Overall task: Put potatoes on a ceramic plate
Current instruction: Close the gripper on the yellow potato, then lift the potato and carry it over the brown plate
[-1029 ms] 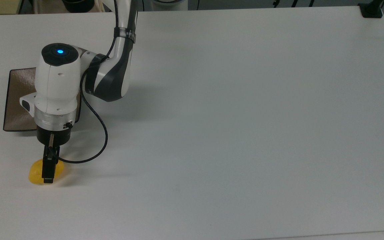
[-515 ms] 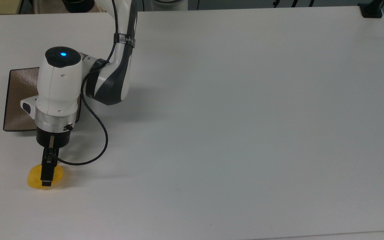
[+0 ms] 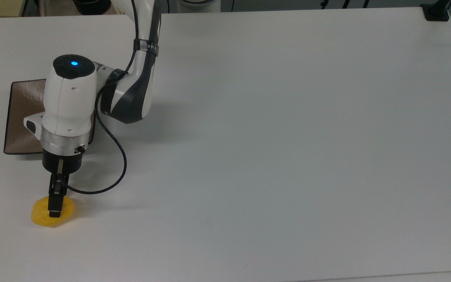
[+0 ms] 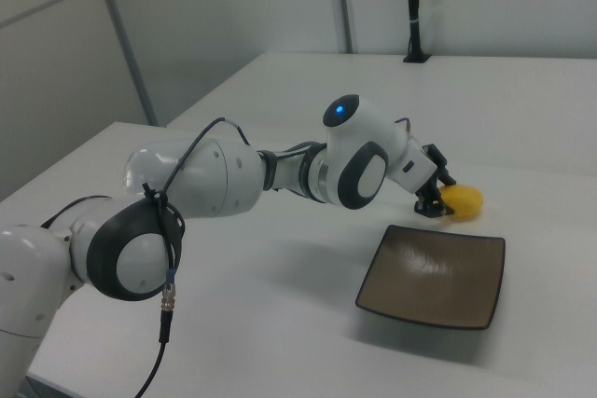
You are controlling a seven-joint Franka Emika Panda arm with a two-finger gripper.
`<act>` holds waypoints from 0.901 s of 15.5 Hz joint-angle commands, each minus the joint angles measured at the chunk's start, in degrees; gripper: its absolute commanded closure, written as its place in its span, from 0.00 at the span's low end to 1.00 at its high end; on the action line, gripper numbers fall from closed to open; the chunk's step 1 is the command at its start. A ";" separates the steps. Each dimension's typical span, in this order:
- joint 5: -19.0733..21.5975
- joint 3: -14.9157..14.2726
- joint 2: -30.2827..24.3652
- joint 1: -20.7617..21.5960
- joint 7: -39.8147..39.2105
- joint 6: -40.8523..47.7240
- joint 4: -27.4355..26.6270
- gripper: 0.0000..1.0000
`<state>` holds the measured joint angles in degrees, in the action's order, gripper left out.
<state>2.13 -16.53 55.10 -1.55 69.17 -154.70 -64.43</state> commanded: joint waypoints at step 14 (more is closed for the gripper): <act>1.12 2.28 -16.32 -2.58 -7.55 -0.42 -13.08 0.63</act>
<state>2.13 -16.51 46.73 -4.26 66.48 -154.75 -67.71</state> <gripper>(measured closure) 0.370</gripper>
